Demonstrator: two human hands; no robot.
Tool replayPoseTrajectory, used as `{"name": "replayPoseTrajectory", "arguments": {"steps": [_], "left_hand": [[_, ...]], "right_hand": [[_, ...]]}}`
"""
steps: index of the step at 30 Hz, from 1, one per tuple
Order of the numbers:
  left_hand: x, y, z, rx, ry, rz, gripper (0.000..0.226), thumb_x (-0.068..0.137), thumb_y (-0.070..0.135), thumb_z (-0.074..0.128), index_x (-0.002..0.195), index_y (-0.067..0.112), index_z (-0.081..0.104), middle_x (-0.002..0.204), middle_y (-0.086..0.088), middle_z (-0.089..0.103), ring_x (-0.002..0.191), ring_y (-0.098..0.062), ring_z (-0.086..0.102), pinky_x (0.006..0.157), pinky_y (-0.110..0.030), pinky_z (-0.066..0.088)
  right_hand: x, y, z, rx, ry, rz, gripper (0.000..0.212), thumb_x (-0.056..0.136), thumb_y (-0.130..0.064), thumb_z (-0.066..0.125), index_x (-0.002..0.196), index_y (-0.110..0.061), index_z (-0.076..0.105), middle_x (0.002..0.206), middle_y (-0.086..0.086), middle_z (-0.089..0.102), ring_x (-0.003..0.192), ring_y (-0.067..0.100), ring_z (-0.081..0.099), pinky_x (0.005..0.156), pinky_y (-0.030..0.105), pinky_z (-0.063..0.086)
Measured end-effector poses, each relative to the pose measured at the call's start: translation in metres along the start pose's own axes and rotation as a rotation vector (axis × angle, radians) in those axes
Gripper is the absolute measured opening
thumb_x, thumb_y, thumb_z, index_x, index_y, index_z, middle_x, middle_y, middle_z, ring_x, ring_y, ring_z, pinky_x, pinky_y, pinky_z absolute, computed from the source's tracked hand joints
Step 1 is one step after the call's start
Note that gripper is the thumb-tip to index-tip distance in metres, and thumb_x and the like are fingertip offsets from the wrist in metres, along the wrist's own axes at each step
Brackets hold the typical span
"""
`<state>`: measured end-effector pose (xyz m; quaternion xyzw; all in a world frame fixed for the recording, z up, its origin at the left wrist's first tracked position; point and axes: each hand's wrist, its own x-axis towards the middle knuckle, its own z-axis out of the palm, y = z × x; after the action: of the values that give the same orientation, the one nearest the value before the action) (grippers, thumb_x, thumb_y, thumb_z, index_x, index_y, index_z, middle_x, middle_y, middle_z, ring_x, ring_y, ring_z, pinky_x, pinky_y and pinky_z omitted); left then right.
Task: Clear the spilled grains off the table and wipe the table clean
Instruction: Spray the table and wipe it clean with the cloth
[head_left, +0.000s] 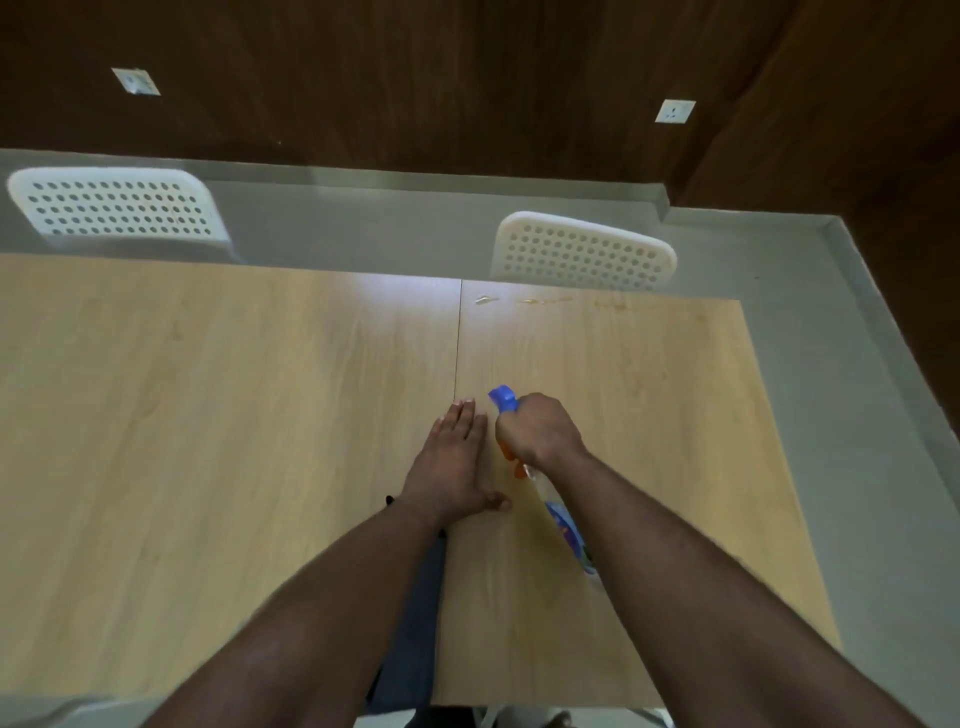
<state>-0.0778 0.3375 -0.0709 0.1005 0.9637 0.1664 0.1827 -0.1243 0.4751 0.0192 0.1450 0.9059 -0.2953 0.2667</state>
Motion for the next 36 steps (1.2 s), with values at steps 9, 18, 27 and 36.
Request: {"name": "replayPoseTrajectory", "arguments": {"steps": [9, 18, 27, 36], "left_hand": [[0.047, 0.013, -0.008, -0.055, 0.019, 0.070, 0.133, 0.078, 0.077, 0.072, 0.168, 0.019, -0.006, 0.175, -0.001, -0.016, 0.162, -0.020, -0.015, 0.132, -0.041, 0.001], [0.086, 0.074, 0.001, 0.013, -0.066, 0.174, 0.131, 0.078, 0.076, 0.073, 0.169, 0.021, -0.004, 0.175, -0.003, -0.018, 0.161, -0.021, -0.017, 0.130, -0.041, -0.005], [0.081, 0.107, 0.010, 0.060, -0.080, 0.121, 0.132, 0.076, 0.078, 0.073, 0.169, 0.017, 0.001, 0.175, -0.007, -0.019, 0.161, -0.024, -0.020, 0.131, -0.049, -0.004], [0.027, 0.095, 0.020, -0.019, -0.028, -0.036, 0.135, 0.076, 0.079, 0.072, 0.168, 0.017, -0.004, 0.175, -0.005, -0.020, 0.161, -0.023, -0.018, 0.132, -0.042, -0.003]], "right_hand": [[0.054, -0.016, -0.040, 0.151, 0.123, 0.087, 0.018, 0.084, -0.020, 0.056, 0.080, -0.007, 0.068, 0.072, 0.009, 0.070, 0.063, 0.026, 0.071, 0.061, 0.038, 0.061], [0.074, 0.049, -0.110, 0.308, 0.321, 0.311, 0.017, 0.081, -0.017, 0.059, 0.084, -0.004, 0.070, 0.069, 0.010, 0.074, 0.049, 0.025, 0.072, 0.070, 0.043, 0.066], [0.045, 0.127, -0.144, 0.410, 0.369, 0.456, 0.021, 0.074, -0.009, 0.061, 0.091, 0.001, 0.069, 0.068, 0.014, 0.074, 0.049, 0.027, 0.073, 0.069, 0.041, 0.064], [0.009, 0.095, -0.089, 0.297, 0.094, 0.265, 0.018, 0.072, -0.010, 0.060, 0.079, 0.001, 0.073, 0.061, 0.013, 0.073, 0.050, 0.027, 0.073, 0.068, 0.043, 0.067]]}}
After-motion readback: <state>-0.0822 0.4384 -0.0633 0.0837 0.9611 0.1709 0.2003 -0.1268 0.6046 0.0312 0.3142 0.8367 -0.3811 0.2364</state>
